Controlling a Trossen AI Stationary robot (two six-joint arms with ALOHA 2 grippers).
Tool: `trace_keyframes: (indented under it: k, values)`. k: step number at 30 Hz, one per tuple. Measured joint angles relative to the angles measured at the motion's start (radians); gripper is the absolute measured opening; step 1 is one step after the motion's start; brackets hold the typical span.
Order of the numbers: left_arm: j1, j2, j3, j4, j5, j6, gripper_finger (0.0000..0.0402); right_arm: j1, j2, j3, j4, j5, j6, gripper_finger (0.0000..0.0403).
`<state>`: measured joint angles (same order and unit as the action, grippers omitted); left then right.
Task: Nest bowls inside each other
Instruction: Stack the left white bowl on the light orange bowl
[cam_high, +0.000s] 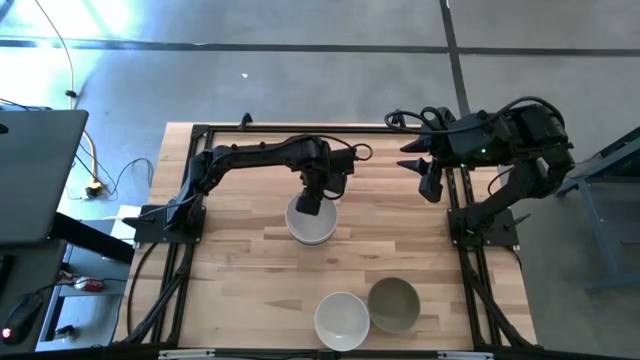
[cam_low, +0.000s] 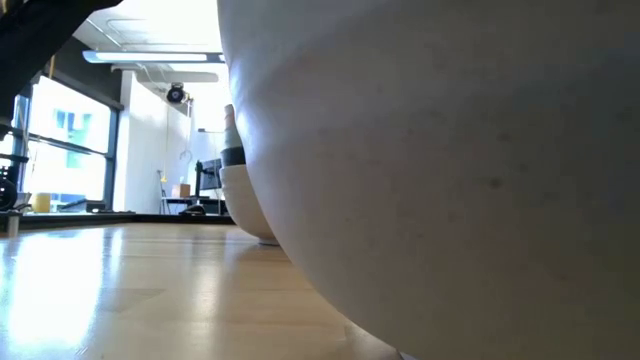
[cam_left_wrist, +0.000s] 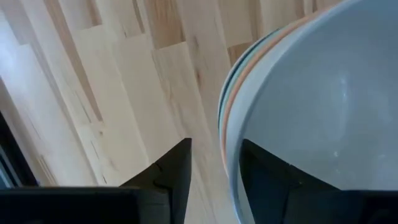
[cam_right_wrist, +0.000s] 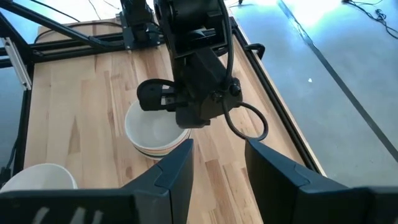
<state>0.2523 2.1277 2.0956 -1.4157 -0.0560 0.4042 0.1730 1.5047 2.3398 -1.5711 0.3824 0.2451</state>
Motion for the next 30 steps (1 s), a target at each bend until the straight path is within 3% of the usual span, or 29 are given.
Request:
trace_keyframes:
  k: [17, 26, 30]
  values:
    - [0.002, -0.03, 0.001, -0.009, -0.035, 0.0, 0.0091, 0.0, 0.0, 0.0, 0.0, 0.0, -0.011, 0.0138]
    - [0.004, -0.029, 0.001, -0.004, -0.009, 0.014, 0.0009, 0.0, 0.0, 0.0, 0.0, 0.0, -0.011, 0.0138]
    - [0.005, -0.029, 0.001, -0.006, -0.001, 0.011, 0.001, 0.0, 0.0, 0.0, 0.0, 0.0, -0.011, 0.0138]
